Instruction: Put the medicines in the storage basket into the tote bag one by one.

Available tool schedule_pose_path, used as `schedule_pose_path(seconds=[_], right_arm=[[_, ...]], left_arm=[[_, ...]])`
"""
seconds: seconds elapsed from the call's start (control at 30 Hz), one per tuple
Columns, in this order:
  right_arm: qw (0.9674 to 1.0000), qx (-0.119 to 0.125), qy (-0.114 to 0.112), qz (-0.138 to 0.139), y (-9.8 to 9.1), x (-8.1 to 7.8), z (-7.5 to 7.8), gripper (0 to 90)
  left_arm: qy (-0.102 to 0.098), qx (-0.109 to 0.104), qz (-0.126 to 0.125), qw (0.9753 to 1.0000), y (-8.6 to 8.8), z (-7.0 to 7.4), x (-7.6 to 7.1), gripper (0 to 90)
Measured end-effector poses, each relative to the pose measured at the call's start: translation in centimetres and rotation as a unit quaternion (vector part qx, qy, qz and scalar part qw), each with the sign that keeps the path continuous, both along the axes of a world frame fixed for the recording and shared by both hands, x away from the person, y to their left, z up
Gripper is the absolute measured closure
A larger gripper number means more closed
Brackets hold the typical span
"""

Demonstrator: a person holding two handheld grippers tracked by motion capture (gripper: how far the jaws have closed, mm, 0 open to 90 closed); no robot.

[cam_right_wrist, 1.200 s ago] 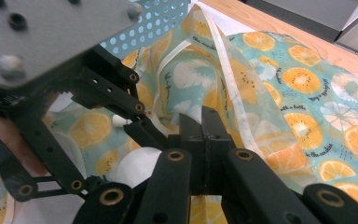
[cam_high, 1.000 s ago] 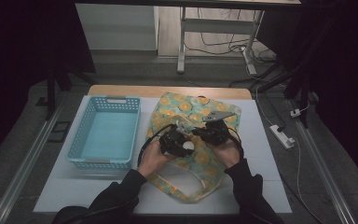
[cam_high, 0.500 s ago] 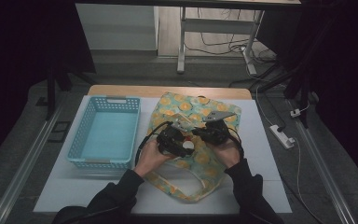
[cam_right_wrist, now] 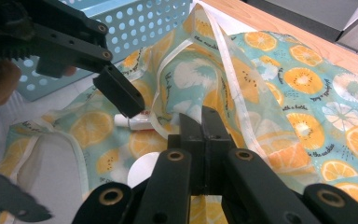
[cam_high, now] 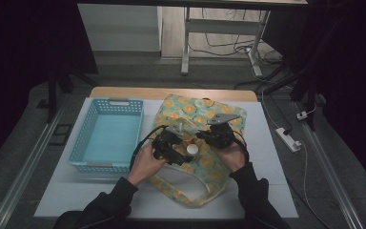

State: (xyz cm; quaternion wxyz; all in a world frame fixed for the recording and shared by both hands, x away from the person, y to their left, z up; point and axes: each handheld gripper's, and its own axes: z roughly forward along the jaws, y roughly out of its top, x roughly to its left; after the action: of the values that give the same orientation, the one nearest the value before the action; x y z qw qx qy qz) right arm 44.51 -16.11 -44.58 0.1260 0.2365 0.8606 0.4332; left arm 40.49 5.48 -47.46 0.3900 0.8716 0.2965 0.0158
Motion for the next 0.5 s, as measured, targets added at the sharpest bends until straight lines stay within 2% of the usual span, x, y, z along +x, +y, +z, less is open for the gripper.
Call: schedule_pose_path(seconds=[0.3,0.5], right_arm=[[1.0000,-0.001,0.000,0.002,0.0,0.0,0.0,90.0],[1.0000,-0.001,0.000,0.001,-0.1,-0.1,0.0,90.0]], left_arm=[[0.006,-0.025,-0.007,0.9996,1.2,0.2,-0.8,2.5],[0.003,-0.030,-0.011,0.9995,2.3,0.3,-1.7,1.8]])
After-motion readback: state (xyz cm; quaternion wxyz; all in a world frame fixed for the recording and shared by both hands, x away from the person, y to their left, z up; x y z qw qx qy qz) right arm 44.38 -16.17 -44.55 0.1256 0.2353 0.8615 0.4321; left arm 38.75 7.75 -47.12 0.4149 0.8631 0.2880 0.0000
